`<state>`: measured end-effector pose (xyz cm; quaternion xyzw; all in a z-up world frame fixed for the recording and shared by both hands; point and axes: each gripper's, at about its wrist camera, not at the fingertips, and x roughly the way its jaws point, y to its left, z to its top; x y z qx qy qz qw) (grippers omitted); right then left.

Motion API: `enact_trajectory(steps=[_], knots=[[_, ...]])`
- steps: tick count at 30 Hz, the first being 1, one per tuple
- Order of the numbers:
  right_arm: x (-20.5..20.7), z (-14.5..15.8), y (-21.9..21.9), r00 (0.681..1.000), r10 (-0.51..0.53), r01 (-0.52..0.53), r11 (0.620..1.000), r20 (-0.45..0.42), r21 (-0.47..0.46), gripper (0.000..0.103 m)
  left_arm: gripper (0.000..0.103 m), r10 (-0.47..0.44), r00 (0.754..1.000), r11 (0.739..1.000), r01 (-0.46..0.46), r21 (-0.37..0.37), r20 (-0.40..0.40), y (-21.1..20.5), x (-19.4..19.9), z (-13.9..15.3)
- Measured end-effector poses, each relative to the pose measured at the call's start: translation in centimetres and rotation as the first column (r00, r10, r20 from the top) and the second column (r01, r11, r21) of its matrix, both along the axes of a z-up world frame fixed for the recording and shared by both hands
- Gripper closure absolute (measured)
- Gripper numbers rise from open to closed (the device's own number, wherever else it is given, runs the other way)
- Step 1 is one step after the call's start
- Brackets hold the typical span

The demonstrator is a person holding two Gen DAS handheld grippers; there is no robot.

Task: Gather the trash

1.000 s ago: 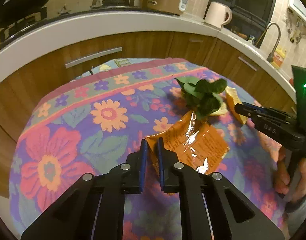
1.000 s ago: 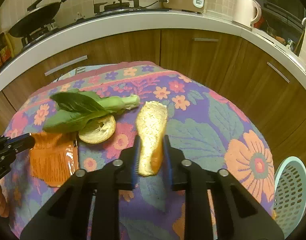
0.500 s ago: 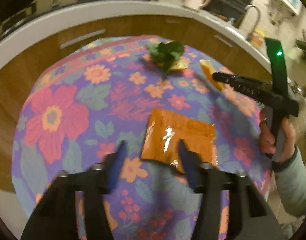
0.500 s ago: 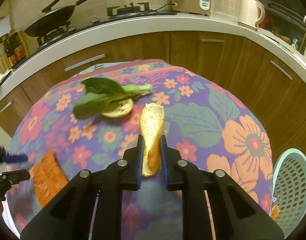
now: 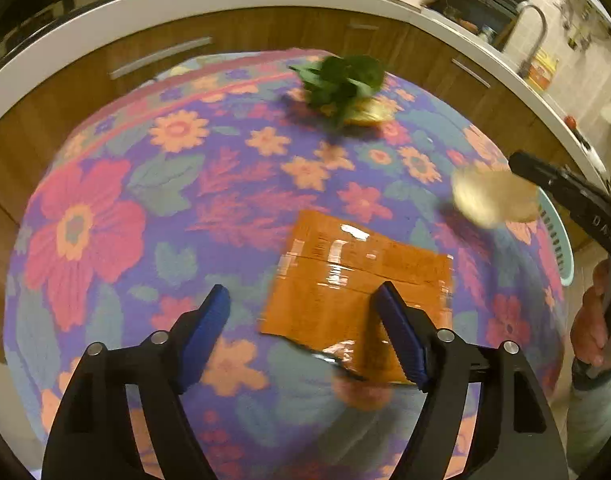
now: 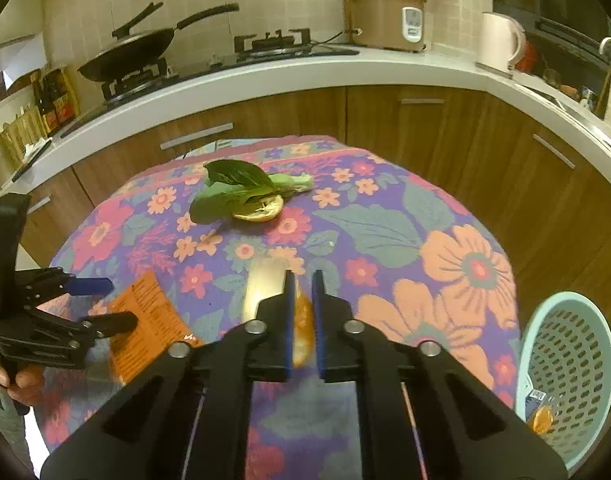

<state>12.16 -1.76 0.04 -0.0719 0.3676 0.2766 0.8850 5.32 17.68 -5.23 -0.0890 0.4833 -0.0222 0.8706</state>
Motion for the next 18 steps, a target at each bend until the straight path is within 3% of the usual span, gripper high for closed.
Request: enact_trajectory(steps=[3,5,7,8,10,12,15,18], knots=[[-0.4,-0.1,-0.7,1.0,0.006,-0.006,1.0,-0.008,0.005,0.101,0.051,-0.024,1.0,0.996,0.024,0.087,0.0,-2.4,-0.1,0.0],[-0.5,-0.6,-1.2,0.998,0.034,-0.033,0.999,-0.049,0.024,0.101,0.081,-0.026,1.0,0.991,0.025,0.132,0.005,-3.6,-0.2,0.1],[-0.7,-1.0,-1.9,0.996,0.031,-0.028,0.999,-0.084,0.032,0.1,0.103,-0.015,1.0,0.992,0.014,0.128,0.005,-3.7,-0.4,0.2],[-0.8,-1.1,-2.3,0.995,0.03,-0.027,0.999,-0.099,0.033,0.1,0.103,-0.01,1.0,0.995,0.009,0.098,0.01,-3.6,-0.5,0.3],[-1.2,-1.1,-3.3,0.994,0.026,-0.022,0.999,-0.106,0.036,0.087,0.103,0.0,1.0,0.997,-0.002,0.082,0.022,-3.5,-0.7,0.5],[-1.6,-0.9,-4.5,0.995,0.013,-0.007,0.998,-0.098,0.061,0.03,0.103,0.015,0.999,0.998,-0.018,0.063,0.039,-3.4,-1.0,0.6],[-2.3,-0.2,-6.2,0.998,-0.008,0.014,0.996,-0.065,0.085,0.03,0.103,0.033,0.997,0.999,-0.034,0.026,0.07,-3.1,-1.4,1.1],[-2.0,-0.9,-7.4,0.992,-0.039,0.05,0.994,-0.118,0.092,0.03,0.103,0.049,0.994,0.999,-0.05,0.01,0.094,-2.6,-2.3,1.8]])
